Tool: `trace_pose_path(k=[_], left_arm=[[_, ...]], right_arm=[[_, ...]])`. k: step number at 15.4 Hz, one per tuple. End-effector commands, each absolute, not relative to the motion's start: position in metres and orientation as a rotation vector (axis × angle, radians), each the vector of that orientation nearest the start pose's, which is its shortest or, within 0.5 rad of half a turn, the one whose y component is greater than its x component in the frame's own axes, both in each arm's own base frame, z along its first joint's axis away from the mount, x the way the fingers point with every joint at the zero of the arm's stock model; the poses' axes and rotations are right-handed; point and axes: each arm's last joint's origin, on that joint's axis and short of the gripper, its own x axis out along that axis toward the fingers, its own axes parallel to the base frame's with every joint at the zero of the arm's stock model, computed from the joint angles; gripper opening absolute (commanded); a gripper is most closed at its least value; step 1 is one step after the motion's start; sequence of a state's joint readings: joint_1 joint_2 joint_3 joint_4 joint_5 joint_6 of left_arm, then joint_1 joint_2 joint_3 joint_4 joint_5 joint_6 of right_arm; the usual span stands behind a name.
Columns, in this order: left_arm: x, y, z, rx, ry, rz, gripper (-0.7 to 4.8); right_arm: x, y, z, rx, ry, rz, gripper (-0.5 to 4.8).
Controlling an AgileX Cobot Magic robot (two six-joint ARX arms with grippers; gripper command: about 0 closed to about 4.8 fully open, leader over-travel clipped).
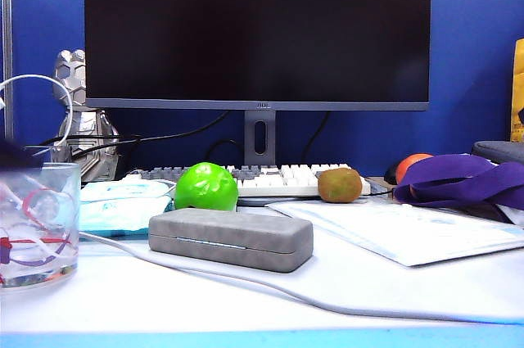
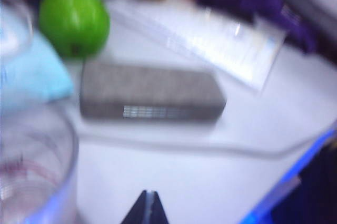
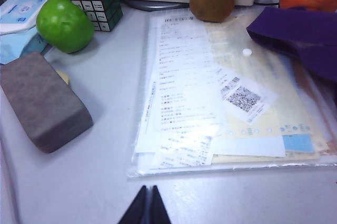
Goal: Pick up the glasses, fold the temples of the glasses, place the glasses into the glasses case, and finally close the glasses case.
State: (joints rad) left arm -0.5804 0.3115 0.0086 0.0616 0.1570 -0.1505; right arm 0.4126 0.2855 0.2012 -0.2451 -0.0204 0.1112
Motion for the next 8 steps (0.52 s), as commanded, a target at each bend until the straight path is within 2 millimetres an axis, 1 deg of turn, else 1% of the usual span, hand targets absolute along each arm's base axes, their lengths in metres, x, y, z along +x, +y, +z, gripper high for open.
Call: trace_pose_path(k=[1, 3, 5, 7, 8], left_arm=[[0.095, -0.065, 0.151, -0.07, 0.214, -0.637, -0.05], [0.099, -0.056, 0.152, -0.061, 0.195, -0.536, -0.05], [0.102, -0.042, 0.153, -0.069, 0.182, -0.405, -0.05], [0.102, -0.028, 0.153, -0.038, 0.158, -0.29, -0.05], [0.1, -0.023, 0.153, -0.019, 0.147, -0.259, -0.05]], right_arm=[[0.098, 0.044, 0.188, 0.048, 0.337, 0.413, -0.01], [0.098, 0.044, 0.188, 0.047, 0.337, 0.412, 0.0], [0.098, 0.044, 0.188, 0.048, 0.337, 0.412, 0.0], [0.098, 0.044, 0.188, 0.048, 0.337, 0.412, 0.0], [0.098, 0.044, 0.188, 0.048, 0.337, 0.412, 0.0]])
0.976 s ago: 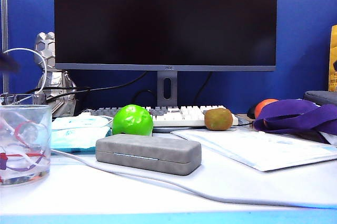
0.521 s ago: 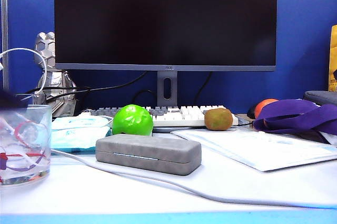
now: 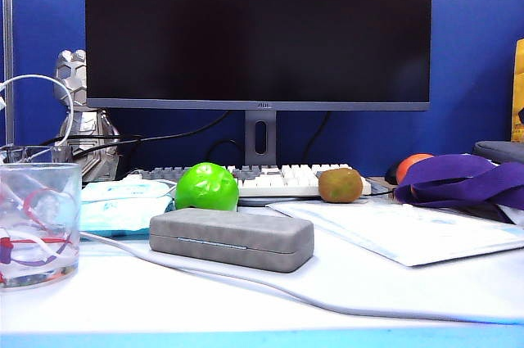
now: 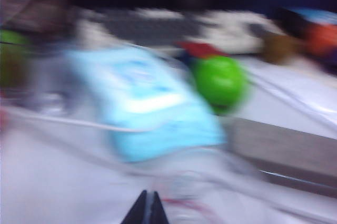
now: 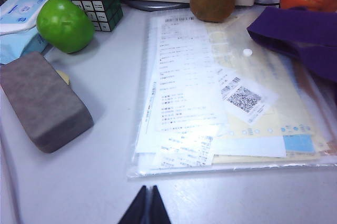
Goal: Pick up the glasses, fold the temples of the glasses, place the glasses into the glasses case, and finally close the glasses case.
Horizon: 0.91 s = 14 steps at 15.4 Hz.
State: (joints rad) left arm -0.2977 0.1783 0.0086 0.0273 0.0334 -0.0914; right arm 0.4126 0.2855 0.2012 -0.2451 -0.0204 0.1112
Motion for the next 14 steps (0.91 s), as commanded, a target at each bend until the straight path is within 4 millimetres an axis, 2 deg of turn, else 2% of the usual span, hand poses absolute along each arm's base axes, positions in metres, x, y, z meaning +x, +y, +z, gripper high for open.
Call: trace_pose_path(k=[1, 3, 5, 12, 14], left_arm=[[0.0973, -0.0179, 0.153, -0.017, 0.141, -0.214, -0.05], [0.095, -0.0133, 0.1503, -0.006, 0.159, -0.17, -0.05], [0.0951, -0.012, 0.1492, 0.081, 0.164, -0.158, -0.05], [0.0951, -0.0122, 0.1494, 0.077, 0.162, -0.16, -0.04], [0.0951, -0.0122, 0.1495, 0.077, 0.161, -0.16, -0.04]], right_arm=[[0.0984, 0.0437, 0.1876, 0.048, 0.337, 0.411, 0.0], [0.0985, 0.0438, 0.1876, 0.048, 0.336, 0.411, 0.0], [0.0979, 0.0435, 0.1871, 0.047, 0.34, 0.41, 0.0], [0.0979, 0.0435, 0.187, 0.047, 0.34, 0.412, 0.0], [0.0944, 0.0411, 0.1798, 0.055, 0.303, 0.407, 0.0]])
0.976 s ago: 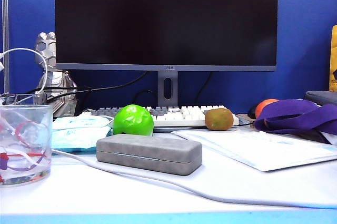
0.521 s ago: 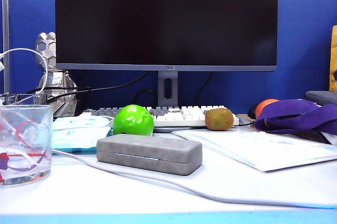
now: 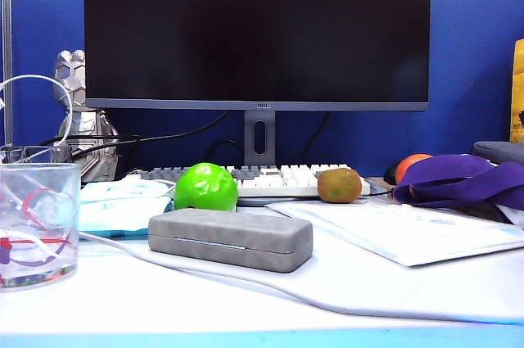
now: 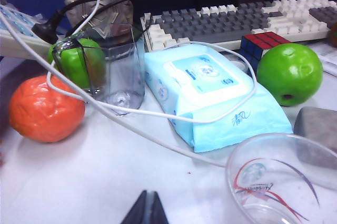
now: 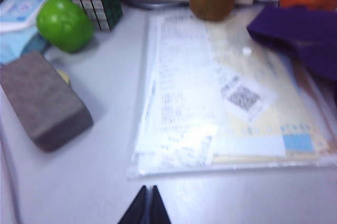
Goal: Pick up the glasses, fold the temples of the glasses, place the glasses into the glasses case, and finally close the glasses case.
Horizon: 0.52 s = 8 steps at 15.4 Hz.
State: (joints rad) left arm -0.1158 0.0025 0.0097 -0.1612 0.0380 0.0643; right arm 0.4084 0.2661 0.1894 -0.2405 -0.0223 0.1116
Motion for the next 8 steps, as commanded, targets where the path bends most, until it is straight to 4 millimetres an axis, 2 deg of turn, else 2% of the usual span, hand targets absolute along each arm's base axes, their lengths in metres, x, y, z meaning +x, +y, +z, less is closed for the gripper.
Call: trace_pose_path(k=[1, 2, 3, 5, 8], left_arm=[[0.095, -0.012, 0.15, 0.077, 0.161, -0.16, -0.04], [0.095, -0.012, 0.15, 0.077, 0.161, -0.16, -0.04], [0.095, -0.012, 0.15, 0.077, 0.16, -0.161, -0.05], [0.095, -0.012, 0.15, 0.077, 0.16, -0.163, -0.04], [0.095, -0.012, 0.15, 0.077, 0.158, -0.163, -0.04]], right_arm=[[0.093, 0.04, 0.175, 0.058, 0.291, 0.4, 0.0], [0.092, 0.037, 0.171, 0.061, 0.269, 0.37, -0.01], [0.092, 0.028, 0.16, 0.059, 0.214, 0.221, -0.01], [0.093, 0.019, 0.149, 0.015, 0.185, 0.131, -0.01], [0.095, 0.013, 0.148, 0.014, 0.166, 0.084, 0.0]])
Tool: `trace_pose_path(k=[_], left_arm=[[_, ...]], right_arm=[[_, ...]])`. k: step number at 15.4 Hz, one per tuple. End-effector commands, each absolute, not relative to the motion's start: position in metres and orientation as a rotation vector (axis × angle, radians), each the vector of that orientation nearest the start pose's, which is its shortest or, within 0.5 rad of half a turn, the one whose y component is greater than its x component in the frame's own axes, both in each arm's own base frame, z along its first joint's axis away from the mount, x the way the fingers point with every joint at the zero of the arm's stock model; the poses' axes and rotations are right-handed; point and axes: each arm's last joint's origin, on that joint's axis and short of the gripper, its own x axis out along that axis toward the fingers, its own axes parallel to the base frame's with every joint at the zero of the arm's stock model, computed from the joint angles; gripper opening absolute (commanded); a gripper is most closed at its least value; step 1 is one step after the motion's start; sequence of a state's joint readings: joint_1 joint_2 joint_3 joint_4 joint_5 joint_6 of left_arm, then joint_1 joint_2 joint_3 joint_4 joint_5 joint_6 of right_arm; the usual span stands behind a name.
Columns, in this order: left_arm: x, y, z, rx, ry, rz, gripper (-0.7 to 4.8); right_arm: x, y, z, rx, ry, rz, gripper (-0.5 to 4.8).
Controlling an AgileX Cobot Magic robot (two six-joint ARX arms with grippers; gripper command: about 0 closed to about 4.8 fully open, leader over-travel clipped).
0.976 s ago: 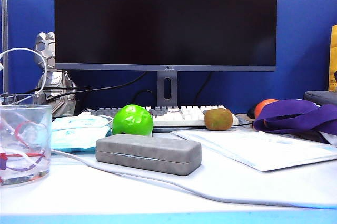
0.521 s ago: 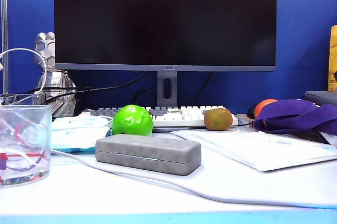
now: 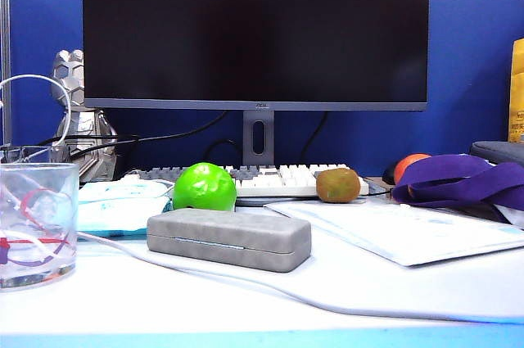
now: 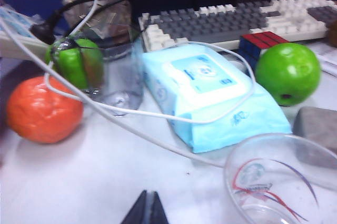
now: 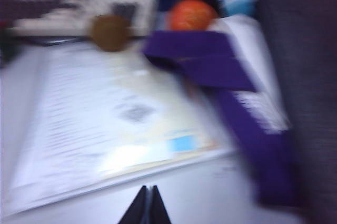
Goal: Pick up the glasses, fold the temples of the glasses, place the glasses into the glasses case, and finally close the glasses case.
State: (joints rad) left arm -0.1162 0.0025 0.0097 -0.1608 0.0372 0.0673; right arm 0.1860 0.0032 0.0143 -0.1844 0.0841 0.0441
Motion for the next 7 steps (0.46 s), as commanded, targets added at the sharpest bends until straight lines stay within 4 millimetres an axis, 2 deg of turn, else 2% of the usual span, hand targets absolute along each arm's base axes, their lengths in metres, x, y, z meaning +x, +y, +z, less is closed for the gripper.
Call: trace_pose_path(k=[1, 7], left_arm=[[0.0952, -0.0124, 0.1498, 0.077, 0.158, -0.165, -0.04], [0.0951, -0.0124, 0.1498, 0.077, 0.158, -0.164, -0.04]], right_arm=[[0.0955, 0.0122, 0.148, 0.017, 0.168, 0.089, 0.0], [0.0956, 0.0114, 0.148, 0.018, 0.168, 0.084, 0.0]])
